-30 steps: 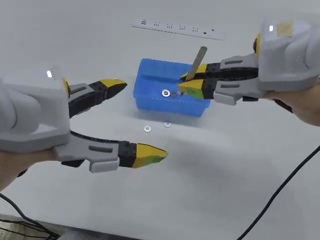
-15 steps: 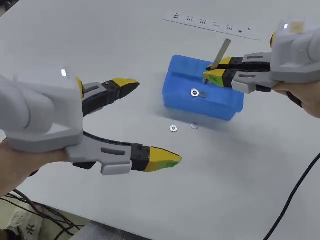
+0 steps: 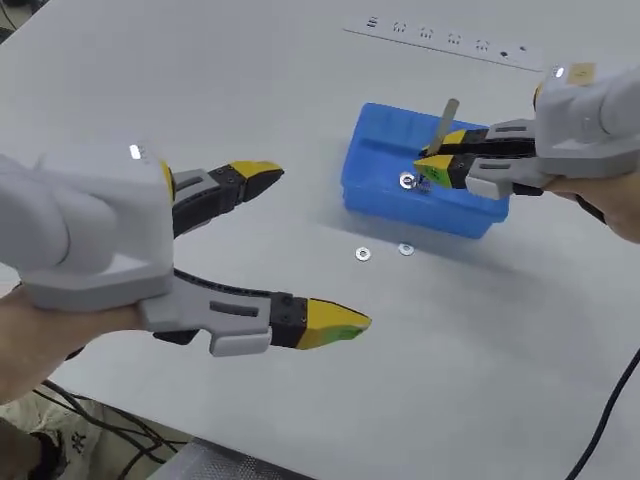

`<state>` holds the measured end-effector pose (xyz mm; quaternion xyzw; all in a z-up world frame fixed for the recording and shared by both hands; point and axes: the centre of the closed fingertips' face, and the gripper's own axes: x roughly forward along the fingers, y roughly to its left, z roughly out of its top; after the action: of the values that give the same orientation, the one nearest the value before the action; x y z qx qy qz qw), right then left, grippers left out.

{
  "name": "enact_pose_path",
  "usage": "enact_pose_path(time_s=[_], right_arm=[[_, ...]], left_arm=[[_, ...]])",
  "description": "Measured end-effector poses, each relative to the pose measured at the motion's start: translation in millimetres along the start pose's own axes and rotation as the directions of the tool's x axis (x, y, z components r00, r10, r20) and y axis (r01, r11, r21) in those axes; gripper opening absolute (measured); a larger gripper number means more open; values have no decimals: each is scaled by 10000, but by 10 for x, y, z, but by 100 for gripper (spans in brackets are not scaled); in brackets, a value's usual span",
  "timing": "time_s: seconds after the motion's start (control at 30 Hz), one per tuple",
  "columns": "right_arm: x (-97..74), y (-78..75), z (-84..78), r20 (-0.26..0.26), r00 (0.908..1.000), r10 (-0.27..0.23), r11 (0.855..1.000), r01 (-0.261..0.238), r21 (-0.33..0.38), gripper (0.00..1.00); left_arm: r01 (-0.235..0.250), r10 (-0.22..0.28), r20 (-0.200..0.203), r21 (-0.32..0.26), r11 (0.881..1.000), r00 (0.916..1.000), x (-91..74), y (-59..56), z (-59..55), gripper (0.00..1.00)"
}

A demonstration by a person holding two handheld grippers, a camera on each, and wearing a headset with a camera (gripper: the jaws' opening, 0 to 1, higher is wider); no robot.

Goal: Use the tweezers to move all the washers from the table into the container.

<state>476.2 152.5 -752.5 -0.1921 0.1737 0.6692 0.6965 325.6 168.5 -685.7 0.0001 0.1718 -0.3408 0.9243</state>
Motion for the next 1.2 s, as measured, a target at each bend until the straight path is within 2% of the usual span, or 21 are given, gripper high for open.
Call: enact_pose_path(time_s=[0.3,0.47,0.6,0.77,0.87,0.97,1.07,1.2], right_arm=[[-75,-46,-2,-111,9994,-315,9995,314,-60,8],[-141,-32,65,-58,9989,-469,9989,469,-67,8],[-183,45,126,-26,9993,-378,9988,377,-314,8],[-211,120,151,-104,9996,-257,9978,250,-612,7],[-219,132,151,-146,9996,-252,9975,242,-664,7],[-221,149,160,-155,9996,-230,9972,218,-715,7],[-216,168,174,-163,9997,-173,9967,159,-801,8],[-200,195,187,-166,9998,-76,9961,61,-878,8]], left_arm=[[-33,33,86,11,10000,10000,2,-13,50,100],[-83,87,244,-136,9999,9997,39,6,103,100],[-92,101,537,-156,9998,9985,144,78,210,99],[64,-62,811,-17,10000,9967,355,217,382,96],[170,-177,1021,80,9998,9946,468,300,494,91],[309,-330,1187,199,9993,9924,601,384,596,81],[486,-539,1079,517,9975,9927,700,421,635,76],[900,-982,862,941,9915,9914,858,447,665,62]])
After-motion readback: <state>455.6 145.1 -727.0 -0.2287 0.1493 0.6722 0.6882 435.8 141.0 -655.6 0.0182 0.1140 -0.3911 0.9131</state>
